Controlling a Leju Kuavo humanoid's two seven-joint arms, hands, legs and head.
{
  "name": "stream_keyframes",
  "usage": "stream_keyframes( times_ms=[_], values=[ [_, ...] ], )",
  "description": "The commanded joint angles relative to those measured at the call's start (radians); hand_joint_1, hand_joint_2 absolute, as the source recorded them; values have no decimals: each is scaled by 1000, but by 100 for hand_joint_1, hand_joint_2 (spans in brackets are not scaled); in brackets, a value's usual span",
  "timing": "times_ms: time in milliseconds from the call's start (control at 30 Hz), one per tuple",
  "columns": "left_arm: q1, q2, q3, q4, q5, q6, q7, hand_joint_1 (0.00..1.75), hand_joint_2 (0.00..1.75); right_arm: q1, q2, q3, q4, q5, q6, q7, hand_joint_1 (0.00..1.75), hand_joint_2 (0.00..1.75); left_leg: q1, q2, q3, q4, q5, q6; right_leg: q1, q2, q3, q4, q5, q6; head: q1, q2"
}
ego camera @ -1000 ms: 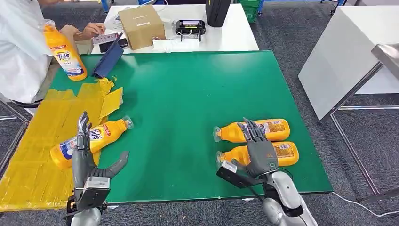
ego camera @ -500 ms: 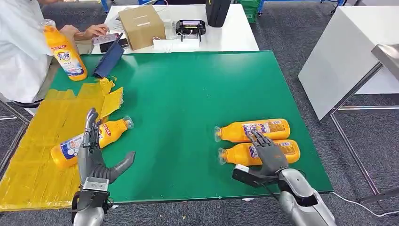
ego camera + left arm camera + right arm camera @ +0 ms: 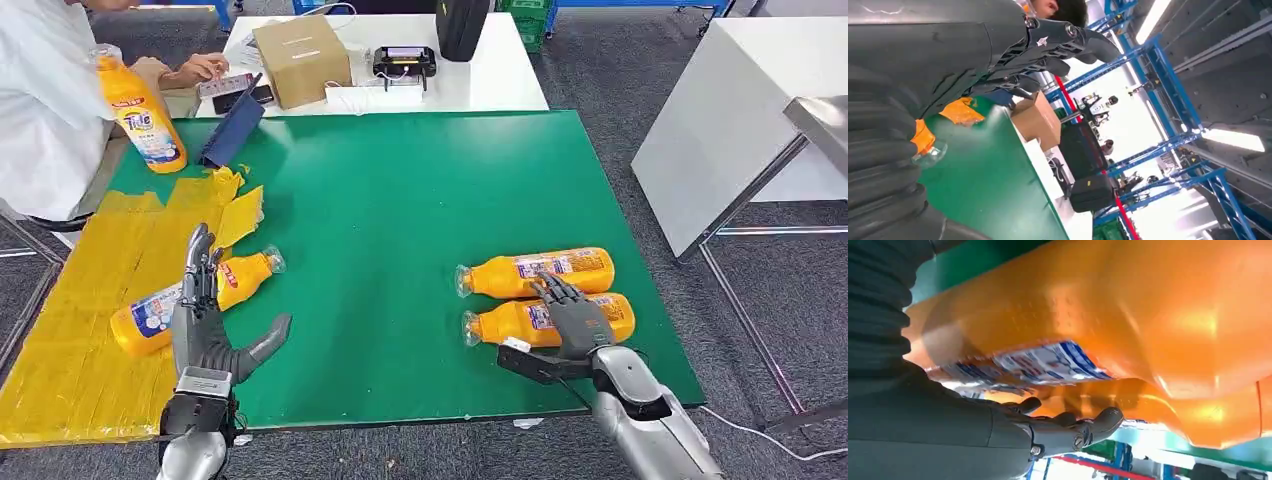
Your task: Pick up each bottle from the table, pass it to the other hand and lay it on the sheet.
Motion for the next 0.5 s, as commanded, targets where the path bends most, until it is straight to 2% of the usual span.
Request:
stream_keyframes(
  times_ms=[33, 500],
  values=[
    [-23, -8, -4, 61, 5, -9, 9, 0, 175, 12, -15, 40, 77, 47, 33, 52, 0, 175, 1, -5, 2, -1, 0, 0, 0, 1, 4, -1, 0, -2, 0, 0],
    [-21, -13, 7, 61, 5, -9, 13, 0, 175, 53, -29, 37, 55, 75, 47, 71, 0, 175, 1, -6, 5, -1, 3, 1, 0, 0, 8, -3, 0, -2, 0, 0]
  ],
)
